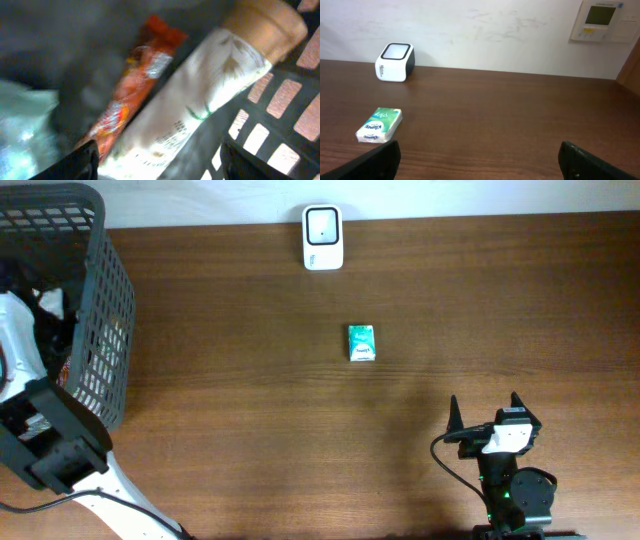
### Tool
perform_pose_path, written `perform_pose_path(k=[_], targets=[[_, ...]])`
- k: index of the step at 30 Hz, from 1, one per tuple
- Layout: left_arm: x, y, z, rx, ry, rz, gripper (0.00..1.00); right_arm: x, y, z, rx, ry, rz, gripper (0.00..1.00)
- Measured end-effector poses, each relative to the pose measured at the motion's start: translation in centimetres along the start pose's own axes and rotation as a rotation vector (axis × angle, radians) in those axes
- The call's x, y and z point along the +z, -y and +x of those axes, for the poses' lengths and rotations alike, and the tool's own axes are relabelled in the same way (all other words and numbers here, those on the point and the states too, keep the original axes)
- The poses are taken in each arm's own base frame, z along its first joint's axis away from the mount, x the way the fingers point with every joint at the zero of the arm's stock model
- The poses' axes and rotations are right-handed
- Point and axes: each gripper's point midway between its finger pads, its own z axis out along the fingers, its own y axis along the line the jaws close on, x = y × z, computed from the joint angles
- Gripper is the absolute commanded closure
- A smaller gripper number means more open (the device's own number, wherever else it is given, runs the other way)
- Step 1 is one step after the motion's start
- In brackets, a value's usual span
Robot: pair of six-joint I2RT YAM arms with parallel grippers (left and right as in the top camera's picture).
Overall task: Scan the item barcode
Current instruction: 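Reach into the basket and grasp the white bamboo-print tube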
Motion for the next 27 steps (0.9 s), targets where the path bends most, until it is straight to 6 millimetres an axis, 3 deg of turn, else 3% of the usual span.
perform_pose_path(k=[6,8,10,12,18,19,21,22,23,25,26,27], targets=[[2.4,1.8,0.7,0.075,-0.006,0.106,0.26,0.0,0.0,0.0,0.001,0.000,0.000,0.01],[3.7,1.7,1.5,0.091,-0.023,0.116,0.52,0.0,0.0,0.0,0.001,0.000,0.000,0.01],[4.3,1.6,1.3,0.091,-0.002,0.114,0.70,0.0,0.0,0.0,0.000,0.000,0.000,0.01],[5.1,1.9,1.7,0.114,-0.011,0.114,0.98,0.0,0.0,0.0,0.000,0.000,0.000,0.01],[2.8,1.4,0.2,0.038,0.012,0.096,1.00,0.0,0.0,0.0,0.001,0.000,0.000,0.01],[0.9,1.4,-1.2,0.011,0.034,0.104,1.00,0.0,0.0,0.0,0.000,0.000,0.000,0.01],[-4.9,1.8,-4.9,-0.004,0.192,0.136,1.00,0.0,0.0,0.0,0.000,0.000,0.000,0.01],[-9.8,2.4,-7.2,0.007,0.320,0.168,1.00,0.0,0.0,-0.1,0.000,0.002,0.000,0.01],[-13.0,2.9,-8.3,0.013,0.408,0.186,1.00,0.0,0.0,-0.1,0.000,0.003,0.000,0.01],[-23.1,3.8,-10.6,0.011,0.691,0.219,1.00,0.0,0.0,0.0,0.000,0.002,0.000,0.01],[-26.5,4.3,-10.3,0.000,0.769,0.238,1.00,0.0,0.0,0.0,0.001,0.002,0.000,0.01],[-31.0,5.3,-9.6,-0.020,0.879,0.292,1.00,0.0,0.0,0.0,0.000,0.002,0.000,0.01]])
